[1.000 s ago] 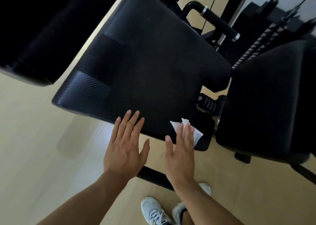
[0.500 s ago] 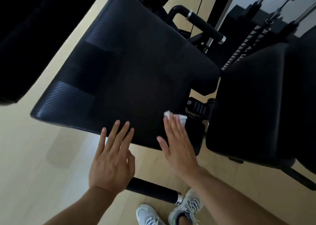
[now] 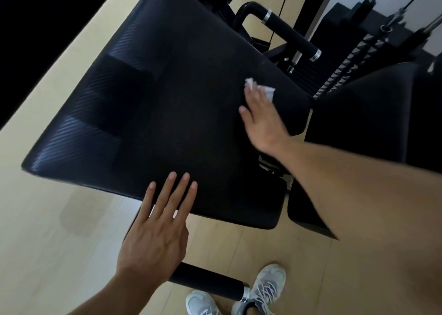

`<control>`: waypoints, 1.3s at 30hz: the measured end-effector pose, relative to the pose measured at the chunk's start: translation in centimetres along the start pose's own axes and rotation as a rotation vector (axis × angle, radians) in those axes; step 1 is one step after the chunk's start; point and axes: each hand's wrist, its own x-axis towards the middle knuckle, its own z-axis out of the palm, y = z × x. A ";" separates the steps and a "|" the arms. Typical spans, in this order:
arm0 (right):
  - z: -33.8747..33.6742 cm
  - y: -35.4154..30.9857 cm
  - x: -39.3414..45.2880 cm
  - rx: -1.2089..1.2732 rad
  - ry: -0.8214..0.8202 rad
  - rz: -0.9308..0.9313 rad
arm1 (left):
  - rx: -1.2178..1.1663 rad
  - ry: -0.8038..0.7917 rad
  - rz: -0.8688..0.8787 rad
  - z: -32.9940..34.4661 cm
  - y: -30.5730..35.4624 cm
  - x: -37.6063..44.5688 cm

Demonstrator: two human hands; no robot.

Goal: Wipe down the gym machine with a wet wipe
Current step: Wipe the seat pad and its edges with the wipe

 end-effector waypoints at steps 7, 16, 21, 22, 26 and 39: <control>4.4 -4.6 -8.1 -0.081 -0.053 -0.323 | -0.004 -0.030 -0.022 -0.3 0.0 0.2; 0.7 -1.6 2.2 0.017 0.099 0.080 | -0.022 -0.017 -0.011 0.0 0.0 0.1; 2.9 -5.8 -0.8 -0.007 0.046 -0.155 | -0.014 0.046 -0.014 0.0 0.1 -0.4; 4.2 -6.5 -4.4 -0.055 0.009 -0.293 | -0.012 0.051 -0.036 -0.1 0.1 -0.5; 6.2 -4.8 -13.1 -0.227 -0.248 -0.747 | 0.018 0.053 -0.050 -0.2 0.0 -0.5; 7.1 -7.0 -12.1 -0.058 -0.058 -0.361 | -0.017 0.080 -0.156 -0.5 0.1 -0.3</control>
